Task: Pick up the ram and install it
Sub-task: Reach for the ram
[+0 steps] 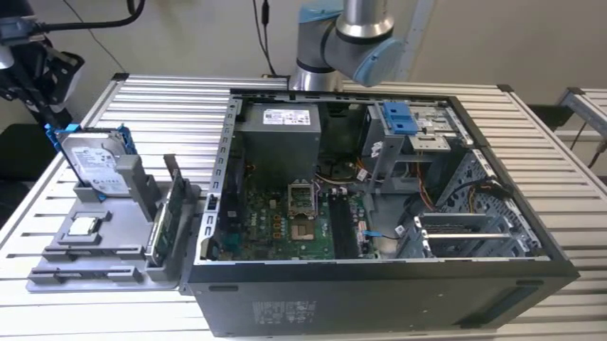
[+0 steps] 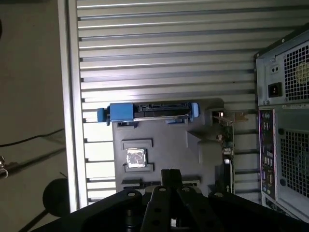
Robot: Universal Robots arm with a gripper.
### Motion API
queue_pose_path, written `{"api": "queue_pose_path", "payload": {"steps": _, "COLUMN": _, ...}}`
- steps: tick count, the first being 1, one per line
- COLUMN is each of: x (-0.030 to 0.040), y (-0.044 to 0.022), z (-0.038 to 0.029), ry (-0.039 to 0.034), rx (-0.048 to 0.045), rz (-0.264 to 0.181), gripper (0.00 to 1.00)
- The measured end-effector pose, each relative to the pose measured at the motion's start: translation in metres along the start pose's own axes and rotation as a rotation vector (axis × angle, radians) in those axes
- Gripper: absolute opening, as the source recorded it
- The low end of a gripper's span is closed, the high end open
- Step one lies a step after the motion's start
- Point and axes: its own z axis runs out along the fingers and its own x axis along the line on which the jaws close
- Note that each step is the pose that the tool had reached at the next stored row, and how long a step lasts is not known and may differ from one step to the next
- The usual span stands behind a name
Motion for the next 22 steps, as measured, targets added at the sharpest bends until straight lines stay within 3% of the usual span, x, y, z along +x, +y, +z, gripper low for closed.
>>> {"api": "queue_pose_path", "payload": {"steps": 22, "x": -0.0021, "y": -0.0263, "z": 0.0028, "ry": 0.0016, "rx": 0.0002, "rz": 0.000, "gripper": 0.11}}
